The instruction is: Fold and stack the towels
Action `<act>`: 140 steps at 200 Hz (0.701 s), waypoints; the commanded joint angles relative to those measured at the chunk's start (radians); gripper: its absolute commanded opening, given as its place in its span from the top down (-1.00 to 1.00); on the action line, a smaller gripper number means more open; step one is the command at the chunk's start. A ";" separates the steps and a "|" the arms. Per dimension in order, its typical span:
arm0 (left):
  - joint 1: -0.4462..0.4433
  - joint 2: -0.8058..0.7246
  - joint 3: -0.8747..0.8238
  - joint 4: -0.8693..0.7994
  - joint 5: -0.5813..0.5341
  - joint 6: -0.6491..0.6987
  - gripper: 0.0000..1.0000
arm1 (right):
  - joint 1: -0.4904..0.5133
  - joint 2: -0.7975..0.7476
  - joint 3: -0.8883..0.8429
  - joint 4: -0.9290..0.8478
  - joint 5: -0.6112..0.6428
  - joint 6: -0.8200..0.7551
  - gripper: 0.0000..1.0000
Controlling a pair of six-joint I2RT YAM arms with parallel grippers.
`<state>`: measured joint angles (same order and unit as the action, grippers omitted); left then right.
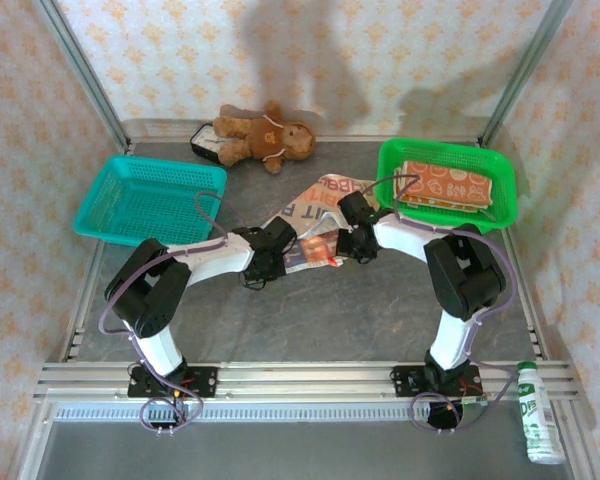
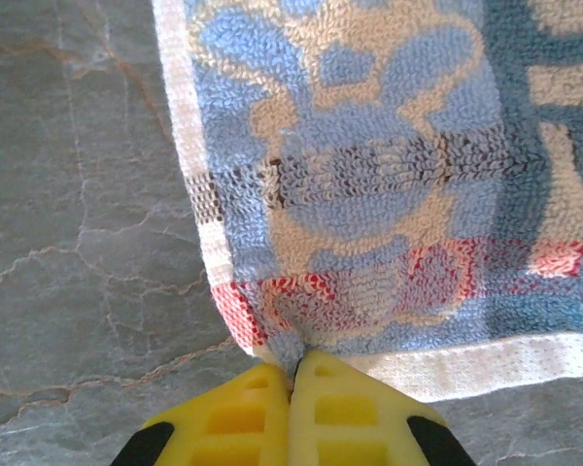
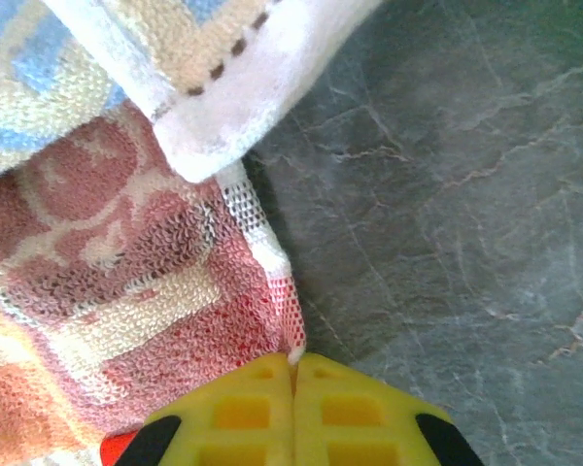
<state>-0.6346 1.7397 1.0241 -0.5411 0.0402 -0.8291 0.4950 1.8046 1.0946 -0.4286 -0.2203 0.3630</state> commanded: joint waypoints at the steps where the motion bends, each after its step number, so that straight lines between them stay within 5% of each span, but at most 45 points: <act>1: 0.001 -0.010 0.016 -0.026 -0.045 0.012 1.00 | 0.005 -0.071 -0.026 0.001 -0.007 0.016 1.00; 84: 0.001 -0.338 0.208 -0.242 -0.117 0.045 1.00 | 0.007 -0.495 -0.017 -0.166 0.047 0.074 1.00; 140: 0.003 -0.440 0.459 -0.275 -0.163 0.098 1.00 | 0.007 -0.576 0.300 -0.352 0.174 0.083 1.00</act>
<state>-0.6346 1.3064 1.3739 -0.7574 -0.0727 -0.7807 0.4957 1.2591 1.2560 -0.6750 -0.1482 0.4347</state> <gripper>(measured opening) 0.046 0.042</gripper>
